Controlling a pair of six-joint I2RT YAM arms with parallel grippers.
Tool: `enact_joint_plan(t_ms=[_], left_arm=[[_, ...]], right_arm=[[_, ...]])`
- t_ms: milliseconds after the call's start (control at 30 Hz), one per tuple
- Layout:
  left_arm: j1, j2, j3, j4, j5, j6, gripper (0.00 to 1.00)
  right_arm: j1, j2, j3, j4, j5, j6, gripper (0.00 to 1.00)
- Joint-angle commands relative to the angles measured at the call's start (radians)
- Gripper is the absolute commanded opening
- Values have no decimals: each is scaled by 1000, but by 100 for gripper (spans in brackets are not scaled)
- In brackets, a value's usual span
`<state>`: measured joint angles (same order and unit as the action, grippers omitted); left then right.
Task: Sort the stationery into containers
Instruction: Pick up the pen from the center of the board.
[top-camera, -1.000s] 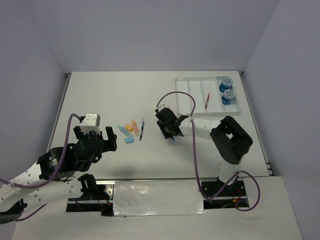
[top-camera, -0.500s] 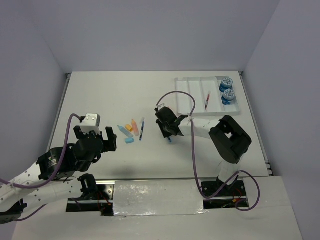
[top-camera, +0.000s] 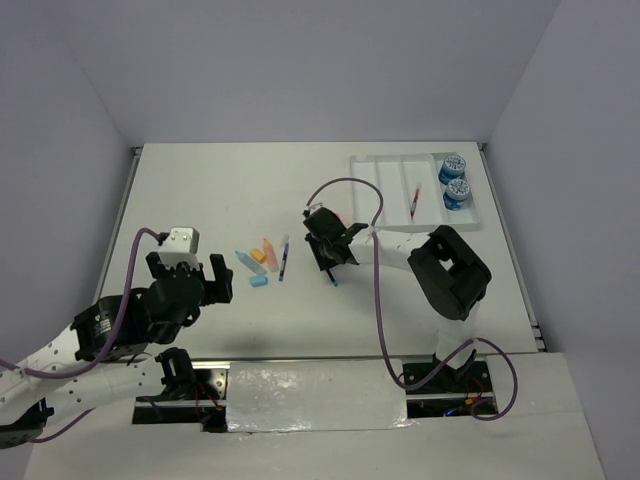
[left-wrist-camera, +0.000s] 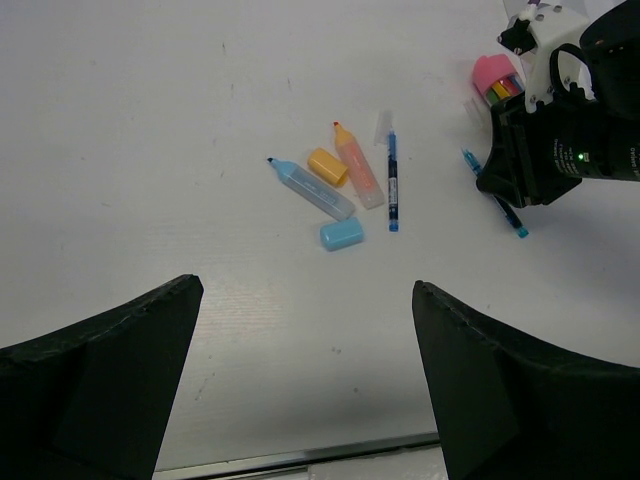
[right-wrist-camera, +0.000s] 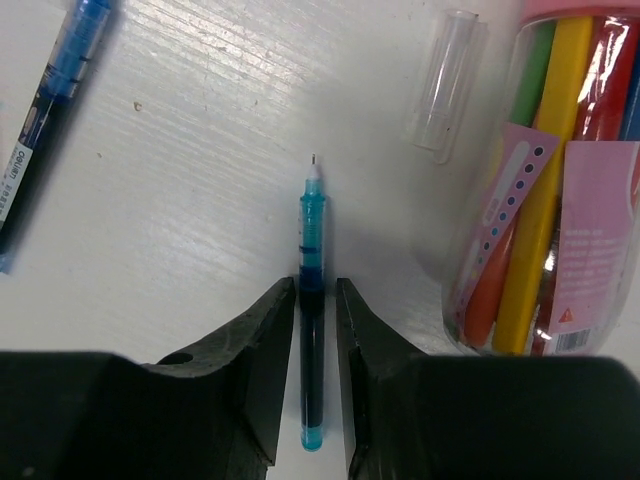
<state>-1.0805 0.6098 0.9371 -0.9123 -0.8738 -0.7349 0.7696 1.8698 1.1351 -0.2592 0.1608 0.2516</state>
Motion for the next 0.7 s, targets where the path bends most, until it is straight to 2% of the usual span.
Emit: enact_joint_plan(t_ms=[0,200,300,400,500,567,633,667], left_arm=[[-1,-10,12,35,1,17,99],[-1,5,22,41,4,26,99],[-1,21,38,49,-2,22,99],[4,50,60,67,2,-12,99],[25,131,92,92,41,-41,99],[69,263,120,118,118,-3,99],[196,418,153,171,226,95,99],[315,470,164,199,406,133,97]], right_arm=[[16,74,-12,-93,-60,49,30],[46,65,-50,-124,-69,84,21],[60,66,-72,-103,-115,83,13],[79,36,-93,-68,-184,84,0],[82,-78,-124,-34,-231,100,0],[82,-199,-138,-41,-212,98,0],[79,-329,-155,-90,-185,103,0],[79,-369,-159,-112,-175,104,0]])
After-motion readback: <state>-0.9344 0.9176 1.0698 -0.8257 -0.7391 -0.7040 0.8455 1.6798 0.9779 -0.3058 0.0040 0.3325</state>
